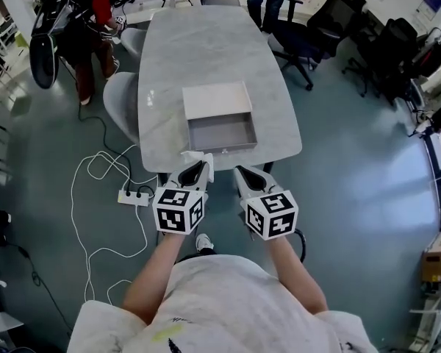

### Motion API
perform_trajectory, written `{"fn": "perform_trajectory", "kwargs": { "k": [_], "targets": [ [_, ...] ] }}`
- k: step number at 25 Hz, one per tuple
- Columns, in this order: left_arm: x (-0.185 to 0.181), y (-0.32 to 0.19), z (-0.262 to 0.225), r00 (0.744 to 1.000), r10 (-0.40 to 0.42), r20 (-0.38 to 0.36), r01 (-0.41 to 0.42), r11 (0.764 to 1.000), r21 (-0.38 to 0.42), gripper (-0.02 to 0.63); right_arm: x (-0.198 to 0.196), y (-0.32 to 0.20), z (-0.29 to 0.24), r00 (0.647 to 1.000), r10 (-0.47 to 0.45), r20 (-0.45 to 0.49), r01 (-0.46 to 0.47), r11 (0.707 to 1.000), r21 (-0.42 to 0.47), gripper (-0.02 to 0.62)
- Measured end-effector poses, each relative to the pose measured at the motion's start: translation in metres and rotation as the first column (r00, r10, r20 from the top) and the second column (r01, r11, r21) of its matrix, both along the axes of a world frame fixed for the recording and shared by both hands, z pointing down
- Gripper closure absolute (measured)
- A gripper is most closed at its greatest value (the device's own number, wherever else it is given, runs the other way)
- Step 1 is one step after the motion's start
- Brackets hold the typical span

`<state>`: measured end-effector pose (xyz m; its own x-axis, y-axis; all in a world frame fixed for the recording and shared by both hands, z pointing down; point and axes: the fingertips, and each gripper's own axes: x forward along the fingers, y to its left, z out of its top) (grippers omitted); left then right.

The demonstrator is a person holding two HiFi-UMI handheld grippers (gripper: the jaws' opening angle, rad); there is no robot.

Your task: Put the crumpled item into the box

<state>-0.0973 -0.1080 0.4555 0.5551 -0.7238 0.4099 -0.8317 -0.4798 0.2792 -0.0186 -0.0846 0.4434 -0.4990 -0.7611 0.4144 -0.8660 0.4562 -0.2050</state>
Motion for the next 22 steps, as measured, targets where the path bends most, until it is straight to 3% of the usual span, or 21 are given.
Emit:
{"fn": "perform_trajectory", "kwargs": {
  "k": [7, 22],
  "targets": [
    [-0.022, -0.024, 0.005, 1.000, 0.016, -0.020, -0.016, 1.000, -0.009, 0.581, -0.020, -0.022, 0.000, 1.000, 0.020, -0.016, -0.021, 1.000, 0.000, 0.591],
    [-0.022, -0.064, 0.024, 1.000, 0.014, 0.002, -0.014, 0.999, -0.039, 0.583, -0.024, -0.070, 0.008, 1.000, -0.005, -0.004, 0.005, 1.000, 0.004, 0.591]
  ]
}}
